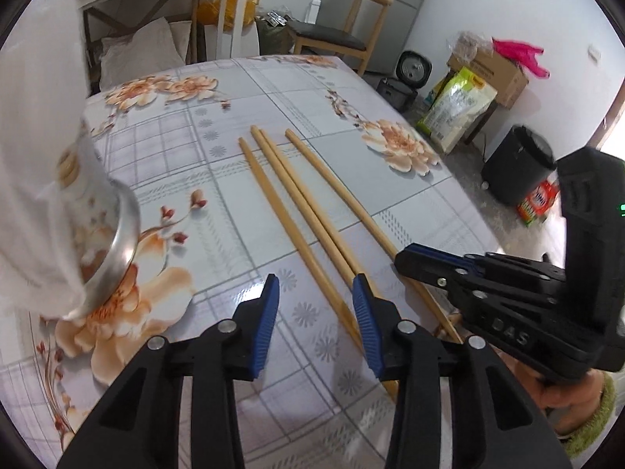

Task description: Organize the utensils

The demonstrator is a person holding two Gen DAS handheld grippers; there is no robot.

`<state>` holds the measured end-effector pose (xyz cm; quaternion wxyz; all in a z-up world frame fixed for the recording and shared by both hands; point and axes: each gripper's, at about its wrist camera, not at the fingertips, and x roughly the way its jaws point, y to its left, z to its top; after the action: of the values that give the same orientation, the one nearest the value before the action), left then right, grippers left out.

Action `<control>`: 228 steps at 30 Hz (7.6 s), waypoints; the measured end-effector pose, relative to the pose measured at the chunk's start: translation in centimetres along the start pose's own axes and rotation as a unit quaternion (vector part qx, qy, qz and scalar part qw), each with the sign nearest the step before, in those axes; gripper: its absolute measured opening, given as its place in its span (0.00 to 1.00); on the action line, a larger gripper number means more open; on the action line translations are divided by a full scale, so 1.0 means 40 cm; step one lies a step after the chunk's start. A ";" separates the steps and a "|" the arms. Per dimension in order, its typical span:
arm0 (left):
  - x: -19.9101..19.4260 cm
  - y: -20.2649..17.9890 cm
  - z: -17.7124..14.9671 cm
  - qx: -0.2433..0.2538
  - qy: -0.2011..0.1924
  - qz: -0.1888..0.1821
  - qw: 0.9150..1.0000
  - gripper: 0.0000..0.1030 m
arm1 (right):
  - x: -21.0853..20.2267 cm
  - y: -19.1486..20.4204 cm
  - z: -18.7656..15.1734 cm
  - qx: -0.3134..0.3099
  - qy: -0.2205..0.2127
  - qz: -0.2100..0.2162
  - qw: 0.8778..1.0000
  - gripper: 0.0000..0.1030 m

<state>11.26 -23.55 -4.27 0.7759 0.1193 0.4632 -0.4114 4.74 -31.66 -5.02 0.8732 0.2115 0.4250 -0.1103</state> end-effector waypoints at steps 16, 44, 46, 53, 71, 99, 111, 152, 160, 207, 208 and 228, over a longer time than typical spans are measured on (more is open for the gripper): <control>0.043 -0.022 0.013 0.040 -0.007 0.094 0.995 0.11 | 0.002 -0.006 0.000 0.015 -0.003 0.011 1.000 0.04; -0.195 0.127 -0.257 -0.097 0.038 0.029 0.994 0.06 | -0.090 0.033 -0.150 0.028 0.045 0.045 0.998 0.04; -0.197 0.129 -0.249 -0.092 0.053 0.022 0.994 0.09 | -0.087 0.034 -0.150 0.026 0.045 0.046 0.998 0.04; -0.196 0.112 -0.168 -0.038 0.057 0.036 0.997 0.22 | -0.085 0.031 -0.150 0.028 0.042 0.053 0.997 0.04; -0.050 0.126 -0.032 0.006 0.057 0.090 0.994 0.21 | -0.097 0.008 -0.149 0.053 0.043 0.062 0.996 0.04; -0.056 0.140 -0.047 0.026 0.039 0.090 0.995 0.08 | 0.005 0.060 0.046 -0.059 0.026 -0.023 0.998 0.14; -0.057 0.139 -0.048 0.025 0.039 0.091 0.995 0.08 | 0.053 0.093 0.095 -0.098 0.035 -0.027 0.994 0.14; -0.046 0.114 -0.051 0.029 0.036 0.111 0.993 0.08 | -0.131 0.093 0.130 -0.051 -0.039 0.035 0.997 0.04; -0.046 0.107 -0.055 0.033 0.034 0.117 0.992 0.08 | -0.223 0.115 0.144 -0.044 -0.078 0.078 0.993 0.04; -0.836 0.244 0.082 -0.042 -0.357 0.011 0.933 0.06 | -0.310 0.168 0.162 -0.051 -0.122 0.114 0.985 0.04; -0.843 0.245 0.090 -0.040 -0.363 0.016 0.931 0.06 | -0.309 0.168 0.160 -0.050 -0.121 0.114 0.985 0.04; -0.711 0.351 0.198 -0.054 -0.358 0.069 0.930 0.06 | -0.286 0.185 0.172 -0.061 -0.109 0.120 0.985 0.04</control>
<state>20.07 -4.15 20.48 0.9219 -0.0460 0.1668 -0.3467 5.27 -28.14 9.82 0.9327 0.1936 0.3044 -0.0014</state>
